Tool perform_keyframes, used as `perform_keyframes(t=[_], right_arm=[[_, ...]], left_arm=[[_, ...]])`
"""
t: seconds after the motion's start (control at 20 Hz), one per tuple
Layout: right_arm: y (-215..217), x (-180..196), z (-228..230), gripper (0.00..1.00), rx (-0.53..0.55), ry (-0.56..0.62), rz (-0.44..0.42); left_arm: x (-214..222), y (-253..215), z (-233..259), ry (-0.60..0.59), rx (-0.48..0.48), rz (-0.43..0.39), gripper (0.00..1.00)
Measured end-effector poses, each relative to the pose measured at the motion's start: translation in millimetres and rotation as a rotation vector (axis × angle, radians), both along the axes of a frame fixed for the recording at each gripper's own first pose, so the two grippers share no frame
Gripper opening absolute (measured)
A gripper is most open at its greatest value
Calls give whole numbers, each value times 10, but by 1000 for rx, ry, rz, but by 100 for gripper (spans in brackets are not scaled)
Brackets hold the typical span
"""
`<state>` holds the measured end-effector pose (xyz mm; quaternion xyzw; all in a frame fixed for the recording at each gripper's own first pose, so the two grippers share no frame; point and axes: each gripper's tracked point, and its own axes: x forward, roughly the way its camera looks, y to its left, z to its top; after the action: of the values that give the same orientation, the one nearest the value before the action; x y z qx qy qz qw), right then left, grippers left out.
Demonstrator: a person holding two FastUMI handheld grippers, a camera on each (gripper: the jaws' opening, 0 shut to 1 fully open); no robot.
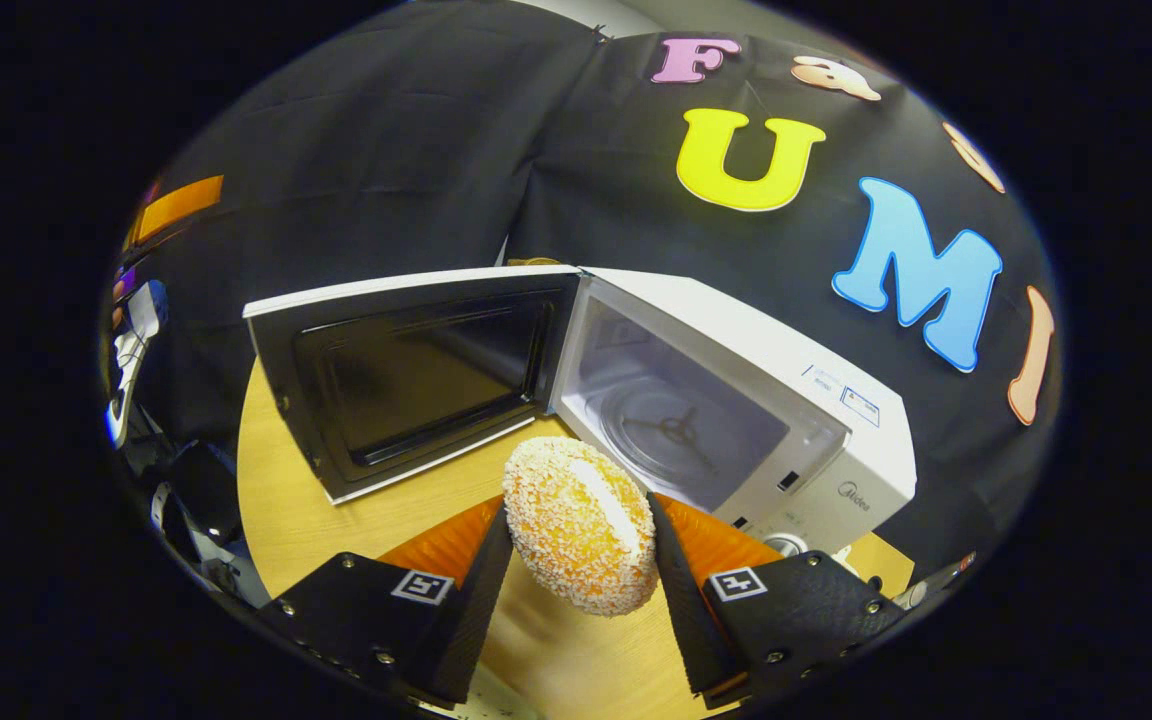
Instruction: Open the microwave oven with the left hand, put the food in, and close the microwave oven.
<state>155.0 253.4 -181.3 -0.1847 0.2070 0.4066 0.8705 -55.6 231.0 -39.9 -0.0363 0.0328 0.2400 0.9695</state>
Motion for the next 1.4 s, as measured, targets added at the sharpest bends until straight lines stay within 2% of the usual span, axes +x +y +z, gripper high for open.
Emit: perform_keyframes(t=[0.35,0.4,0.65,0.7,1.1,1.25,1.4], right_arm=[[416,577,-25,78,-21,-57,-56],[469,650,-56,78,-27,-66,-63],[687,981,-364,78,-83,-89,-95],[724,1058,-423,78,-93,-98,-101],[937,1608,-798,78,-164,-163,-143],[959,1734,-926,78,-189,-181,-160],[916,1811,-1063,78,-213,-180,-177]], left_arm=[[-67,461,-154,33,7,55,94],[-72,518,-187,40,4,64,96],[-108,752,-277,54,-3,96,94],[-114,793,-322,65,-4,103,96],[-35,1028,-527,106,-28,135,94],[11,1081,-636,124,-38,135,96],[18,1093,-730,139,-51,131,94]])
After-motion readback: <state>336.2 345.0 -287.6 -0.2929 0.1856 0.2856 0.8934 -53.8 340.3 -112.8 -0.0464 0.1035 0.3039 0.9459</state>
